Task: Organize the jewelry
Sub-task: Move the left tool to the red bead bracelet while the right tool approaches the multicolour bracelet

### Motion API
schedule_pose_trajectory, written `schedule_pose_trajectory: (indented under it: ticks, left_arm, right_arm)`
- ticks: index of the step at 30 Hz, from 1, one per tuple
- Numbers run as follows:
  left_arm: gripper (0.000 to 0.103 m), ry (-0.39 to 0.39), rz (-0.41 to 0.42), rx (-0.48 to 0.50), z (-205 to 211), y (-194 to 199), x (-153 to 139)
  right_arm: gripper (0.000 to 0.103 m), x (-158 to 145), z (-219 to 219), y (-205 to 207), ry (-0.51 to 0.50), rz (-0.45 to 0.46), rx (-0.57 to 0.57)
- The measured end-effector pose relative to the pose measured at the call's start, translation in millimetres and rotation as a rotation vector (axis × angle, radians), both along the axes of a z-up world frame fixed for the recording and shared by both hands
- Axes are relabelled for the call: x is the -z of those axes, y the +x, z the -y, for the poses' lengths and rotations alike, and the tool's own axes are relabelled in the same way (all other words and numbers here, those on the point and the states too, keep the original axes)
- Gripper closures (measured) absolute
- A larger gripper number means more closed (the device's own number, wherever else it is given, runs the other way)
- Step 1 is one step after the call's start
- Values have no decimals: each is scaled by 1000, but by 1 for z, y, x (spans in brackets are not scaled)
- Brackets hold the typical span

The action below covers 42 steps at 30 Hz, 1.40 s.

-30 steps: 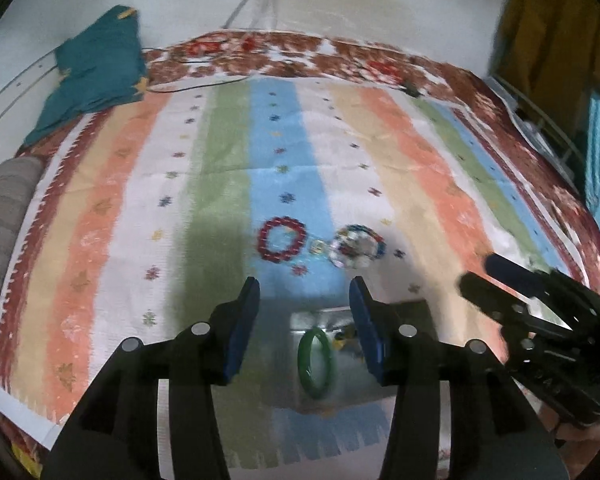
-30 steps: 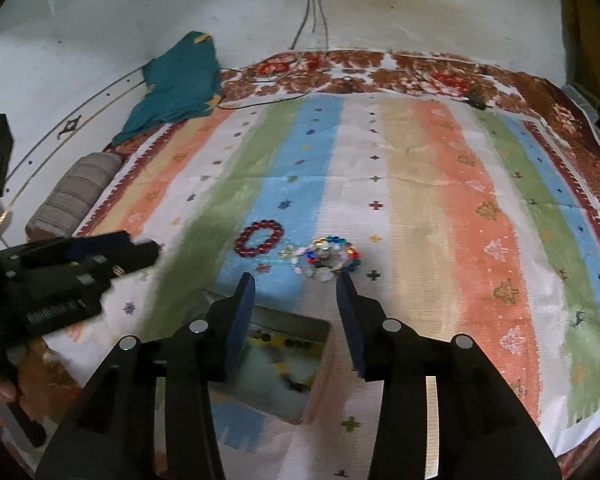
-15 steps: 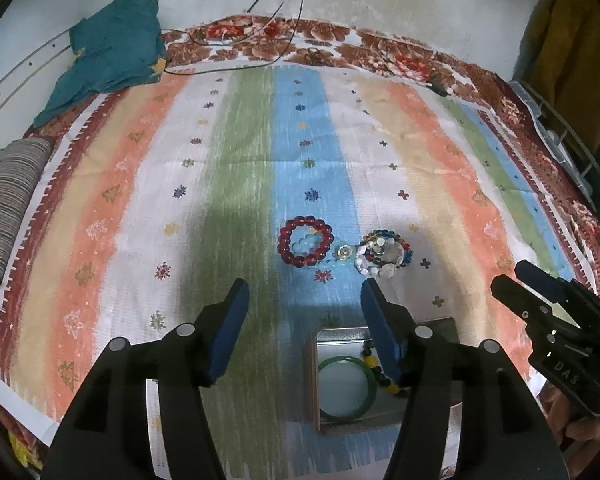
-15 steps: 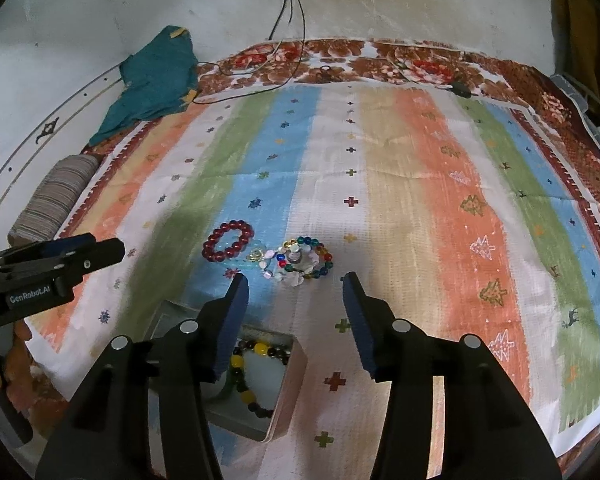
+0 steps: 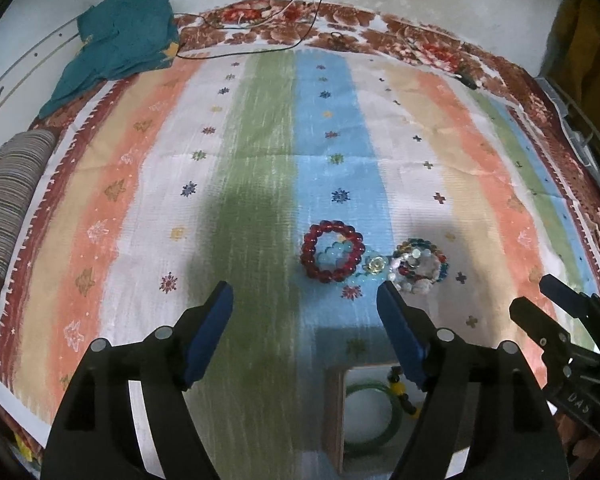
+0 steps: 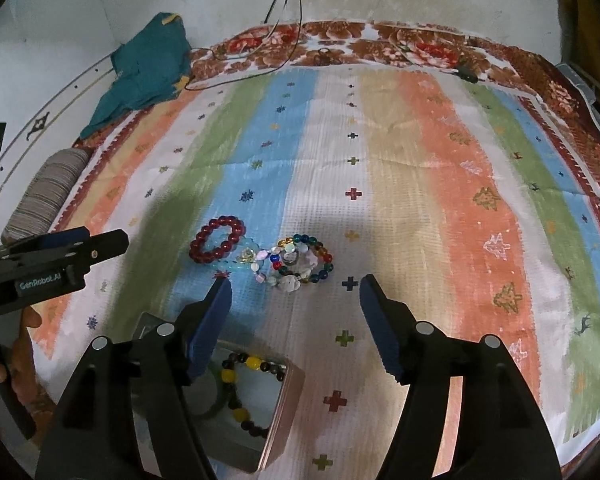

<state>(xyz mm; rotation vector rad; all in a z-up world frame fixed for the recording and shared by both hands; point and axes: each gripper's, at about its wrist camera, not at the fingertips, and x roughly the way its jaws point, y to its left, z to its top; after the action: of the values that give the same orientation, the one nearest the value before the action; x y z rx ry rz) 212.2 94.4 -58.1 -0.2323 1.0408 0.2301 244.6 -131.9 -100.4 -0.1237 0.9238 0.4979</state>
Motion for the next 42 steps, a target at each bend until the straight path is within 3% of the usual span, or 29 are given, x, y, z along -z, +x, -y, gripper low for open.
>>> schedule_pose_trajectory:
  ticks: [32,38,42]
  left_arm:
    - [28,41,-73,14,-13,54,42]
    - [27,-26,-95,9,-21,62,56]
    - [27,-14,-102,23,-21,67,62]
  right_arm:
    - [36,42,-29,53,-88,-72,-19]
    - [36,56,-34,59,-110,-93,-27]
    - [36,61,-39,62,-112,-106,-36]
